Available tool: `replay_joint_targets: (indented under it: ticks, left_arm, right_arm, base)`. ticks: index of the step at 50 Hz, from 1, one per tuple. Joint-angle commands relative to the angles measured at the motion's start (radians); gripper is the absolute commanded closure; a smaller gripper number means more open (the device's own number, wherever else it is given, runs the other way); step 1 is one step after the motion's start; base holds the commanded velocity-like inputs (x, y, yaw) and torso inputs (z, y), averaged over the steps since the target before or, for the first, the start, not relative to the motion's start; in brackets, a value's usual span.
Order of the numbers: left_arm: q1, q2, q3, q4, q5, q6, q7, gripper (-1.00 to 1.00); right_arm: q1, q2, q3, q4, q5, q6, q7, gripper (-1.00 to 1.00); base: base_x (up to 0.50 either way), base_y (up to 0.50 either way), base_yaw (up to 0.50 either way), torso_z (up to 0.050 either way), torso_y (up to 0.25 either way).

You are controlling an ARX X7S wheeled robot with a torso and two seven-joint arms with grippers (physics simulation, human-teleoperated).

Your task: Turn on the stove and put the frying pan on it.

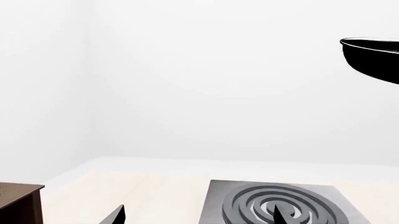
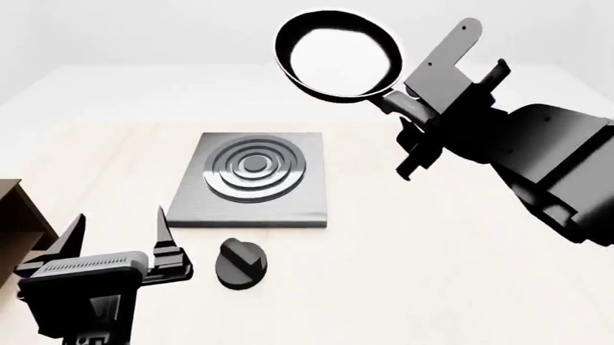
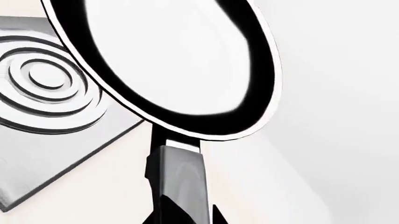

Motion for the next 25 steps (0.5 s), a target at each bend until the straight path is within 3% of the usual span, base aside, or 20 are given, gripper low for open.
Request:
replay_joint_targets:
  ticks: [1, 25]
  left_arm:
    - [-0.001, -0.004, -0.005, -0.002, -0.008, 0.0, -0.003, -1.0]
    - [-0.004, -0.006, 0.0, -0.014, -0.007, 0.009, -0.014, -1.0]
  right_arm:
    - [0.03, -0.115, 0.019, 0.095, -0.108, -0.081, 0.022, 1.0]
    - [-0.021, -0.34, 0.021, 0.333, -0.159, -0.184, 0.116, 1.0]
  base:
    - [0.0, 0.0, 0.0, 0.0, 0.0]
    - [0.0, 0.0, 0.0, 0.0, 0.002]
